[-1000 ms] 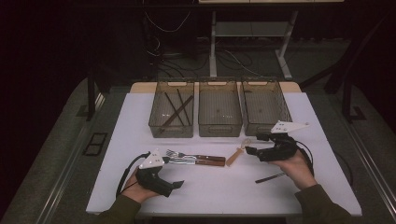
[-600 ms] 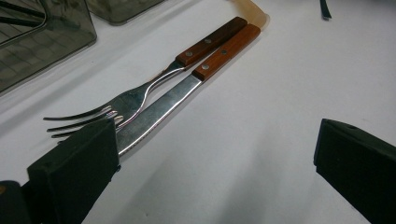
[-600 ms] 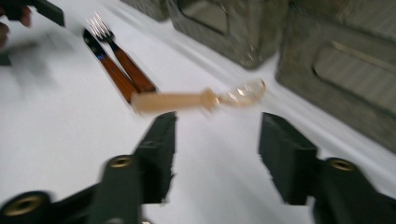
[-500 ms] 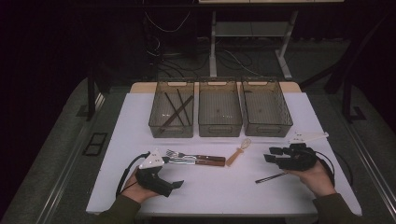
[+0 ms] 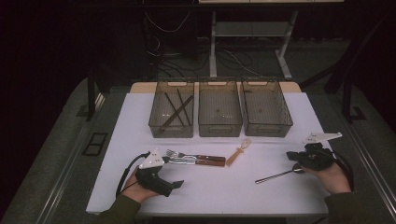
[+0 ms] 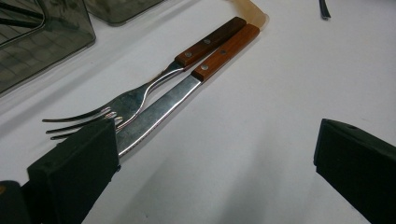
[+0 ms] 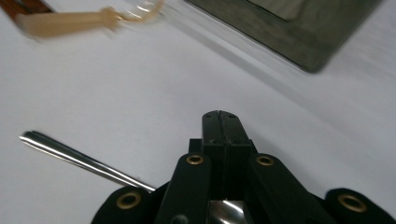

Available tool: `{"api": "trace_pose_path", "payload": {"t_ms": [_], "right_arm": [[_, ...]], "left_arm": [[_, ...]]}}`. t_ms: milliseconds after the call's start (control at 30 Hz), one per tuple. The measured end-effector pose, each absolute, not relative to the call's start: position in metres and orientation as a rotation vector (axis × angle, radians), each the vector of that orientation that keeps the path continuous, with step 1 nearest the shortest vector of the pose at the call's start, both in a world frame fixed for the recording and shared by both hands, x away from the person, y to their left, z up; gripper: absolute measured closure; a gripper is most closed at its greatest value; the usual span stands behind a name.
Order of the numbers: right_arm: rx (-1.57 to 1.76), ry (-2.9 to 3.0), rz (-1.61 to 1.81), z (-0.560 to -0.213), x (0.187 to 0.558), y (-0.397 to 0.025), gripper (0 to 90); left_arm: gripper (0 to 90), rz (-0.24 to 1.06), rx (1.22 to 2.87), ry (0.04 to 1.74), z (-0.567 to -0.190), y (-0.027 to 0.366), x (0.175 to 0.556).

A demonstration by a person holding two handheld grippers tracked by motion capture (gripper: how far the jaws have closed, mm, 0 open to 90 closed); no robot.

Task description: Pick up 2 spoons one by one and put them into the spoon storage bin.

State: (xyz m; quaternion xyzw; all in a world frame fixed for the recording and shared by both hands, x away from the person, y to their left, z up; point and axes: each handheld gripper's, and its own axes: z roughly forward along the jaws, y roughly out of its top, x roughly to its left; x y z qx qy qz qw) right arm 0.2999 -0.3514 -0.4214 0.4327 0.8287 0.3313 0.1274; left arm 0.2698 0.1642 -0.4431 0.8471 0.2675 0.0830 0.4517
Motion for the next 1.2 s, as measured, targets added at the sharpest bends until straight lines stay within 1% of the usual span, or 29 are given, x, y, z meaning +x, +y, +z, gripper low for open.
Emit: {"api": "trace_pose_path", "payload": {"t_ms": [300, 833, 1200], "right_arm": [[1.326, 2.413, 0.853, -0.431, 0.303, -0.366, 89.9], [1.339, 2.436, 0.782, -0.435, 0.302, -0.363, 90.0], [1.355, 2.434, 0.802, -0.437, 0.283, -0.374, 90.0]], "left_arm": [[0.0, 0.207, 2.094, 0.66, -0.443, 0.164, 0.269], [0.0, 0.205, 2.096, 0.659, -0.443, 0.164, 0.269], [0.0, 0.205, 2.097, 0.657, -0.443, 0.163, 0.269]]}}
